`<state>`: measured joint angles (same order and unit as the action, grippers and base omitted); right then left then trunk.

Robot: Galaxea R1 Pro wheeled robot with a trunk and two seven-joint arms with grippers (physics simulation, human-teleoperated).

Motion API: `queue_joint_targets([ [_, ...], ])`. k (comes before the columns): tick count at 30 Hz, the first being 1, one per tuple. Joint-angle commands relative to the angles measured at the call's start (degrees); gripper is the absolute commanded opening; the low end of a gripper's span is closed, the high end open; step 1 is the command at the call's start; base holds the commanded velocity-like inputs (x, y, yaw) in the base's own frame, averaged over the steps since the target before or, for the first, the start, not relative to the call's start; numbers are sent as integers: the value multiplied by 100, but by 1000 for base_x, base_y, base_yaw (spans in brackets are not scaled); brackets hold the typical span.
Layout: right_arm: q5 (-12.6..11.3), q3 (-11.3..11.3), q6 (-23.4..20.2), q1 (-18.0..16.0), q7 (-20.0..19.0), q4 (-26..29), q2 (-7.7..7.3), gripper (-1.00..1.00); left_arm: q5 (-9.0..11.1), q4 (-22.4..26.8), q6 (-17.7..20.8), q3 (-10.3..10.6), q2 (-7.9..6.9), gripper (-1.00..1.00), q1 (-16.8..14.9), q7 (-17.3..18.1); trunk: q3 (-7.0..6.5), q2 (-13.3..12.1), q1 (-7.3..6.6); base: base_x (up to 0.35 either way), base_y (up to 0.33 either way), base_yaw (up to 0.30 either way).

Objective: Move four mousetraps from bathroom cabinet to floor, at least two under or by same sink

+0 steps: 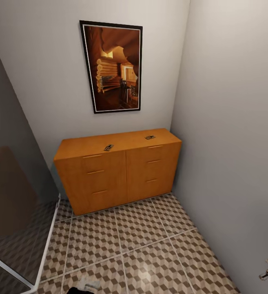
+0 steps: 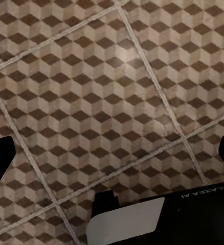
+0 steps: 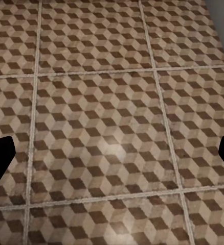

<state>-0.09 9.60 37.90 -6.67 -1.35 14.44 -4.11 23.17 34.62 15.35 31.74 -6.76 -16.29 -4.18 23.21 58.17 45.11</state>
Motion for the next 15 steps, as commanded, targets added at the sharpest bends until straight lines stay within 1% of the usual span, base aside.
queue_joint_targets([
  [1,-2,3,15,-5,-14,-5,-2,100,58,219,206,36,-21,100,-4,-91,7,4,0,0,0,0],
  [2,-2,2,11,-4,-14,-8,-2,100,57,816,720,-35,-41,100,-5,-203,7,4,0,0,0,0],
  [5,-2,3,9,-3,-14,-10,-2,100,56,1457,1281,-236,-47,100,-7,-272,7,4,0,0,0,0],
  [7,-1,1,13,-5,-14,-10,-2,100,52,2338,2101,-615,-33,100,-12,-312,7,4,0,0,0,0],
  [8,-1,0,12,-4,-14,-10,-2,100,51,2558,2311,-703,-27,100,-14,-317,7,4,0,0,0,0],
  [9,0,0,10,-5,-14,-11,-2,100,46,2986,2733,-843,-14,100,-19,-327,7,4,0,0,0,0],
  [12,0,0,12,-5,-14,-10,-2,100,40,3582,3330,-985,6,100,-41,-336,7,4,0,0,0,0],
  [13,0,-1,12,-7,-14,-7,-2,100,25,3925,3642,-1047,16,100,-67,-342,7,4,0,0,0,0],
  [15,-2,-1,10,-6,-14,-9,-2,100,-19,4182,3846,-1095,26,100,-131,-347,7,4,0,0,0,0],
])
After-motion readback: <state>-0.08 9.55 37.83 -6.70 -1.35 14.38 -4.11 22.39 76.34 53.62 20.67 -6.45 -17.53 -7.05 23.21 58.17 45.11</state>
